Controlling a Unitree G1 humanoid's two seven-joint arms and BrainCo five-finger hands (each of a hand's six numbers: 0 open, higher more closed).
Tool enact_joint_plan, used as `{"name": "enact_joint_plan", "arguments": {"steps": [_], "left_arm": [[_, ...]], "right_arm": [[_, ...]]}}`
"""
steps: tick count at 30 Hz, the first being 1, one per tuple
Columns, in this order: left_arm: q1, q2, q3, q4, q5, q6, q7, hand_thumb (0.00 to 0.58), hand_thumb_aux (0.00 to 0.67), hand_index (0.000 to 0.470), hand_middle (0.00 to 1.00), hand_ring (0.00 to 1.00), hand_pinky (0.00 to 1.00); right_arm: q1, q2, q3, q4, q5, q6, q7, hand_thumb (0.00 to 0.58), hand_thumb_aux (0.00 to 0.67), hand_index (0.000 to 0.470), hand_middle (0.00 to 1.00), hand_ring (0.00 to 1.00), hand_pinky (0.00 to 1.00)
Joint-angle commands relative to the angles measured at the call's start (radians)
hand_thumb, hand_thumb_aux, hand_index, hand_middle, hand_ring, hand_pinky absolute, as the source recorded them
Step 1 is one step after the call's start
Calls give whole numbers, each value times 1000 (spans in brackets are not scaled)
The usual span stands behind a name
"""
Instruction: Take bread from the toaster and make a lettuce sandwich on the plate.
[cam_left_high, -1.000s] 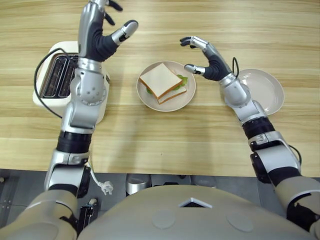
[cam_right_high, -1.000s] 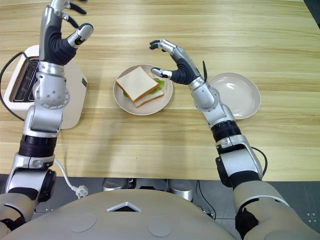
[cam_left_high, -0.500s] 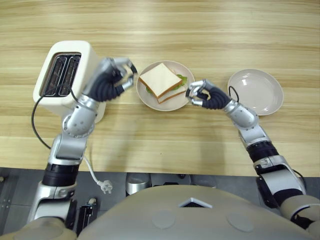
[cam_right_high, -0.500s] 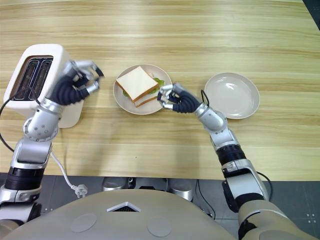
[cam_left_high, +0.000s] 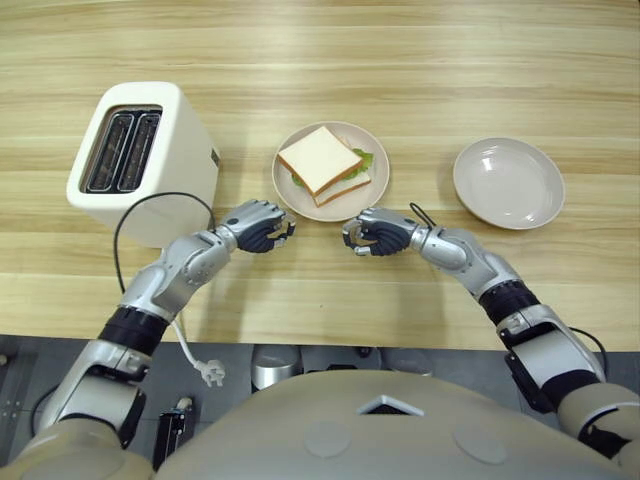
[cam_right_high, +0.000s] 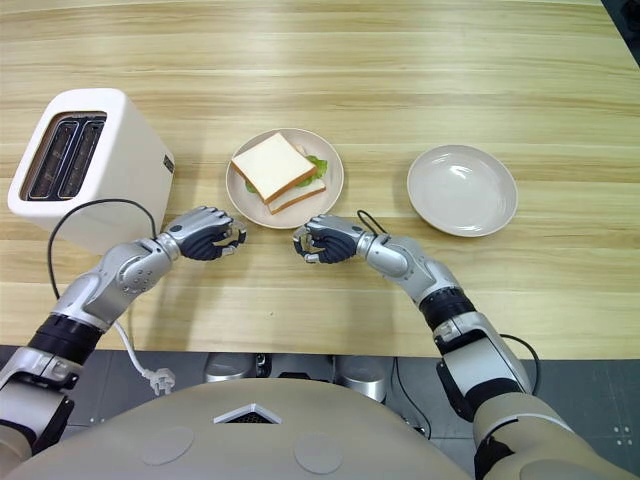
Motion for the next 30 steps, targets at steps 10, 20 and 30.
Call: {"name": "enact_joint_plan", "arguments": {"steps": [10,20,30], "left_arm": [[-382,-169,-137,646,166,38,326,521,457,314,1000,1000,1000],[-609,-257,-156,990,130,96,471,556,533,366,1000,1000,1000],[-586,-224,-81,914,11,-52,575,223,145,99,1000,1000,1000]], "right_arm": [[-285,73,45,446,-98,89,-244,580,670,460,1000,1000,1000],[-446,135,41,621,-88,233,-326,580,670,460,1000,1000,1000],[-414,95,1,593,-31,105,-422,532,478,328,792,792,792]]}}
